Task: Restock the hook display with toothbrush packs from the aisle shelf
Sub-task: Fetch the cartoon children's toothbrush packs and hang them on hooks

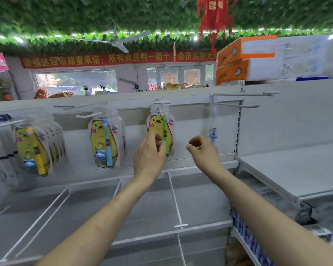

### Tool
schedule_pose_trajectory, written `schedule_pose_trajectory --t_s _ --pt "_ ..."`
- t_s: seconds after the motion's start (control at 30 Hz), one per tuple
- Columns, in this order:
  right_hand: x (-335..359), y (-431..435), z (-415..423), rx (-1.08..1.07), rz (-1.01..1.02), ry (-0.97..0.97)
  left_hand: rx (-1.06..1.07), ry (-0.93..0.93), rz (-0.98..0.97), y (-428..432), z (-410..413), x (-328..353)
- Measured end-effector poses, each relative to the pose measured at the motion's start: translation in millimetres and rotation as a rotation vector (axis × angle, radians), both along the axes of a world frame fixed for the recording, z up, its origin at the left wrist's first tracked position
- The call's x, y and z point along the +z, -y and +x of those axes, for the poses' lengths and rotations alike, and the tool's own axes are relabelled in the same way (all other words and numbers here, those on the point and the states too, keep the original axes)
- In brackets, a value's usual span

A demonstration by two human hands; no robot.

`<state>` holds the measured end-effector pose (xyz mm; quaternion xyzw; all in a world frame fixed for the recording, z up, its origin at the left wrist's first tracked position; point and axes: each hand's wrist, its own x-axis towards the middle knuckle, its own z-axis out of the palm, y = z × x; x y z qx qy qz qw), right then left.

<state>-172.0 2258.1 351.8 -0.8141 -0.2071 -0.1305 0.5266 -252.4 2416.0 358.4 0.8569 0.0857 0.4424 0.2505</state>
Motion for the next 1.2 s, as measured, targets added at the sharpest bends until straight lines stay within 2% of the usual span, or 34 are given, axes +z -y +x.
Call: schedule_pose_trajectory --t_s 0.1,0.23,0.43,0.5,0.7,0.93,1.07,1.2 --pt "-4.4 57.3 -9.0 -0.068 -0.185 0.156 -0.079 -0.033 0.129 55.9 6.9 -6.4" --pt "-2.3 146.5 -20.8 -0.184 -0.417 0.271 -0.107 -0.2 0.345 140.0 21.9 -13.2" --pt "-26.7 303.1 -49.1 -0.525 -0.8 0.39 -0.272 -0.277 0.469 286.6 42.3 -29.7" --pt "-40.3 363.3 -61.9 -0.655 -0.854 0.392 -0.38 -0.252 0.475 341.6 46.4 -42.9" --pt "-102.5 524.7 -88.3 -0.87 -0.849 0.18 -0.63 -0.207 0.475 514.3 60.1 -108.1" --pt "-186.7 678.5 -77.8 -1.069 -0.883 -0.167 -0.885 -0.238 0.658 702.4 107.8 -192.0" --pt "-211.6 757.4 -58.3 -1.155 -0.917 -0.324 -1.041 -0.288 0.766 790.1 136.9 -219.5" --pt "-222.1 825.6 -47.3 -1.293 -0.852 -0.432 -1.178 -0.324 0.762 878.5 167.3 -230.0"
